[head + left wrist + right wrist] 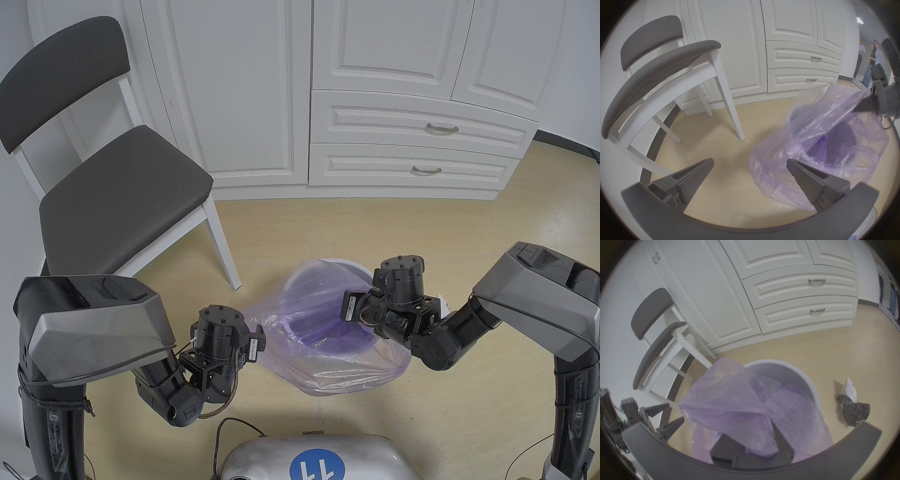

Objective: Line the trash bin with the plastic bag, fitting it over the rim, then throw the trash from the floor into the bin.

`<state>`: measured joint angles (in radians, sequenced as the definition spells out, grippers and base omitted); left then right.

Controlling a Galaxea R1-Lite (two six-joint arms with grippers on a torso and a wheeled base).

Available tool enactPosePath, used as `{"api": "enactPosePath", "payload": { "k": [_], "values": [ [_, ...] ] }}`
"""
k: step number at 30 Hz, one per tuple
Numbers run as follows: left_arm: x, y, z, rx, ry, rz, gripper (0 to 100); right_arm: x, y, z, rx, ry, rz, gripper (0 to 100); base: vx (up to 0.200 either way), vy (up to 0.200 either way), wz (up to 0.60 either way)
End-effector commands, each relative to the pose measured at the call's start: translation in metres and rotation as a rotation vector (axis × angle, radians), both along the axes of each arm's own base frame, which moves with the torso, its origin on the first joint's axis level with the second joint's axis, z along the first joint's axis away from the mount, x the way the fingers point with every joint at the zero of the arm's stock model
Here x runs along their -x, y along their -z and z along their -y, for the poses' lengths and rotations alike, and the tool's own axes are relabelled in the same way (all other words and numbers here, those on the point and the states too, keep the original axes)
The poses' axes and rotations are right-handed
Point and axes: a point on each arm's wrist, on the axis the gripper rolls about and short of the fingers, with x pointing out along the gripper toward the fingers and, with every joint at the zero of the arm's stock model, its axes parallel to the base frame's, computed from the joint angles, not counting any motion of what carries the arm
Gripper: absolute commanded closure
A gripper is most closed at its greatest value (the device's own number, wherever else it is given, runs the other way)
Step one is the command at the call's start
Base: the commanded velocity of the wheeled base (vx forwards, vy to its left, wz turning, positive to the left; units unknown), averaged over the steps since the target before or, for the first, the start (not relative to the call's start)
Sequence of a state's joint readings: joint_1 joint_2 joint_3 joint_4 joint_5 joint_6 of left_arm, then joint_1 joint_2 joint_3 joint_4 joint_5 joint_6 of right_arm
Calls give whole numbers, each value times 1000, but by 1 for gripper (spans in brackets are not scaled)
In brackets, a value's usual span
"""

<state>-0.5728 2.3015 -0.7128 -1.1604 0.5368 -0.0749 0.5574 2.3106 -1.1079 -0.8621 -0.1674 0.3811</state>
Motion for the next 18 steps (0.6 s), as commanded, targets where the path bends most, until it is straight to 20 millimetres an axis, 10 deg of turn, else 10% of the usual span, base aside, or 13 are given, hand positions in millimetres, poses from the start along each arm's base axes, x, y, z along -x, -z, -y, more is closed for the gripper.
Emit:
{"api": "enactPosePath", "payload": {
  "k": [1,10,18],
  "values": [
    [-1,4,0,-4,-2,-5,0,-28,18,-1,-31,60,-32,100,0,0,0],
    [-9,13,2,9,-10,7,0,-50,50,0,17,156,-22,100,0,0,0],
    [-20,15,6,42,-24,60,0,-48,36,3,11,163,0,100,0,0,0]
  ]
}}
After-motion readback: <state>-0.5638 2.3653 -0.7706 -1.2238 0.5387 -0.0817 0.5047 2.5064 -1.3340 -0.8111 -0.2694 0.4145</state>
